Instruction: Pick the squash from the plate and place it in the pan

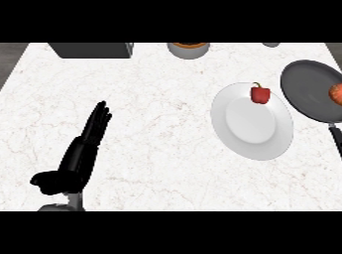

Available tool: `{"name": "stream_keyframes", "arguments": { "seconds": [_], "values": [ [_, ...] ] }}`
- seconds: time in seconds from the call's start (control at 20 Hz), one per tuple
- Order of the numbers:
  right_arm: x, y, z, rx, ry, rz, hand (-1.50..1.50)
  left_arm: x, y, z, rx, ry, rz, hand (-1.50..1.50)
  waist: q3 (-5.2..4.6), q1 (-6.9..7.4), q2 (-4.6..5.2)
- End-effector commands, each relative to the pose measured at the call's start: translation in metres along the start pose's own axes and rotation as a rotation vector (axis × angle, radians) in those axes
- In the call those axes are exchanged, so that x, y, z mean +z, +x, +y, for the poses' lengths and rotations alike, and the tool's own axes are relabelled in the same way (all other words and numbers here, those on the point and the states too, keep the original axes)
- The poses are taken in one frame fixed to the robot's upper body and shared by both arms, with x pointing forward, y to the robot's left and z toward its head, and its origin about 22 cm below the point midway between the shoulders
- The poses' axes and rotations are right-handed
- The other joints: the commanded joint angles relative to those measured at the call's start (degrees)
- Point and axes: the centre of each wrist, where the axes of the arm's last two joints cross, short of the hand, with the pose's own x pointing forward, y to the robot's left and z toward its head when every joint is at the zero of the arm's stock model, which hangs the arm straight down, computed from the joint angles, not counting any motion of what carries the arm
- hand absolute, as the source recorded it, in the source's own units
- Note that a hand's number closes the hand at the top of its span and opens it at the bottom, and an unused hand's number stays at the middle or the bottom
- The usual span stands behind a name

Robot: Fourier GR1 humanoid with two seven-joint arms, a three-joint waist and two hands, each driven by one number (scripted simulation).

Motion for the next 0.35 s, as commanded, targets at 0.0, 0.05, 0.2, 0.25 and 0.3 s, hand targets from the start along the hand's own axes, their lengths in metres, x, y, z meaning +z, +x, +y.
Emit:
{"name": "stream_keyframes", "arguments": {
  "seconds": [0.0, 0.05, 0.2, 0.25, 0.3],
  "values": [
    [-0.008, 0.01, 0.011, 0.028, 0.006, 0.002, -1.5, -0.004, 0.005, -0.014, 0.007, -0.001, -0.004, 0.0, 0.0, 0.03, 0.01],
    [0.002, 0.001, 0.003, 0.027, 0.009, 0.003, -1.5, 0.005, -0.007, -0.02, -0.012, 0.002, -0.006, 0.0, -0.01, -0.02, 0.0],
    [0.001, 0.001, 0.005, 0.075, -0.019, -0.036, -1.5, -0.012, 0.014, 0.009, 0.007, -0.007, -0.012, 0.0, 0.02, 0.13, 0.05],
    [-0.005, 0.008, 0.002, 0.101, -0.039, -0.034, -1.5, 0.0, -0.001, 0.0, 0.013, 0.014, 0.002, 0.0, 0.0, 0.11, 0.03],
    [-0.01, 0.012, 0.005, 0.14, -0.048, -0.041, -1.5, -0.007, 0.005, 0.003, 0.006, -0.016, 0.021, 0.0, 0.0, 0.14, 0.05]
  ]
}}
